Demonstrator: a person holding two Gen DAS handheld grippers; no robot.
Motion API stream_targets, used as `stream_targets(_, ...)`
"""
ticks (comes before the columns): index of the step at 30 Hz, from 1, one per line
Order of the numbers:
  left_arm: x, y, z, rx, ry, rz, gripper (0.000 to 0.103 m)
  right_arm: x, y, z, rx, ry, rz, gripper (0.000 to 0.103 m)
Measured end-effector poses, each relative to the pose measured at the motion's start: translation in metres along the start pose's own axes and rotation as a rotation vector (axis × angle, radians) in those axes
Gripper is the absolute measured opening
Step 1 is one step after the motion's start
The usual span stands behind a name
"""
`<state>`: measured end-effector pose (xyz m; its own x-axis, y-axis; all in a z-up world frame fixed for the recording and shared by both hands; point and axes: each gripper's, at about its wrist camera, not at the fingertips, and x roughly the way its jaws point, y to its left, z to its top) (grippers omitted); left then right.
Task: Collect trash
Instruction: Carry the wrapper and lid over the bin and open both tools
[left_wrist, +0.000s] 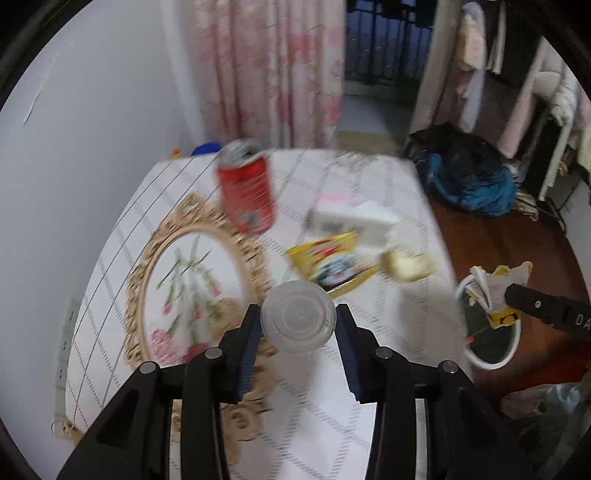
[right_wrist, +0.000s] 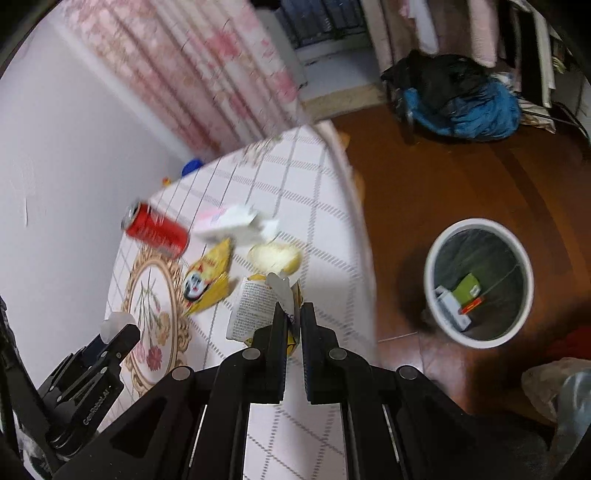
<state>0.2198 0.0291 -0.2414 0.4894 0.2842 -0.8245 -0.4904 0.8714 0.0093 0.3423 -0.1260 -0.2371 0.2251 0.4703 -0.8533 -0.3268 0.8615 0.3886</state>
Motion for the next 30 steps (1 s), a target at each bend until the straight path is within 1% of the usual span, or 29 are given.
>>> stream_targets(3,-0.012,-0.035,0.016,0.039,-0.032,-0.042,0.036,-0.023,-0.030,0.013,0.030,-0.041,-0.010,0.007)
stream_targets(6,-0.014,-0.079,0.030,0.084,-0.045,-0.099,0.036,-0.044,-0.072,0.024,0.070,-0.073,-0.037,0.007)
stream_targets(10,0.000,-0.140,0.042,0.137,-0.014,-0.192,0.036,-0.051,-0.137,0.031,0.144,-0.076,-0.100,0.007)
stream_targets(11,0.008,-0.158,0.044,0.149,0.004,-0.217,0.036,-0.047,-0.162,0.032,0.179,-0.061,-0.121,0.007)
stream_targets(13,0.030,-0.195,0.045,0.182,0.057,-0.273,0.037,-0.035,-0.194,0.031,0.223,-0.032,-0.148,0.007)
stream_targets(15,0.055,-0.224,0.044,0.202,0.110,-0.312,0.037,-0.018,-0.230,0.030,0.272,0.009,-0.171,0.007)
stream_targets(18,0.090,-0.264,0.040,0.237,0.184,-0.349,0.037,0.012,-0.280,0.029,0.345,0.067,-0.190,0.007)
stream_targets(22,0.133,-0.303,0.038,0.267,0.275,-0.392,0.037,0.046,-0.322,0.029,0.392,0.119,-0.214,0.007)
stream_targets(24,0.145,-0.315,0.038,0.282,0.295,-0.390,0.037,0.061,-0.338,0.030,0.414,0.141,-0.224,0.008)
stream_targets(25,0.149,-0.321,0.037,0.299,0.301,-0.379,0.040,0.068,-0.344,0.031,0.421,0.145,-0.231,0.008)
stream_targets(26,0.155,-0.328,0.035,0.318,0.312,-0.370,0.054,0.076,-0.350,0.032,0.423,0.160,-0.244,0.010)
stream_targets(27,0.159,-0.331,0.034,0.324,0.316,-0.364,0.063,0.080,-0.355,0.029,0.426,0.175,-0.258,0.014)
stream_targets(28,0.163,-0.335,0.033,0.333,0.318,-0.361,0.082,0.087,-0.360,0.028,0.427,0.190,-0.267,0.022)
stream_targets(29,0.165,-0.335,0.032,0.340,0.318,-0.352,0.091,0.092,-0.360,0.028,0.427,0.203,-0.278,0.053)
stream_targets(30,0.167,-0.337,0.030,0.351,0.318,-0.333,0.091,0.094,-0.362,0.026,0.428,0.211,-0.290,0.084)
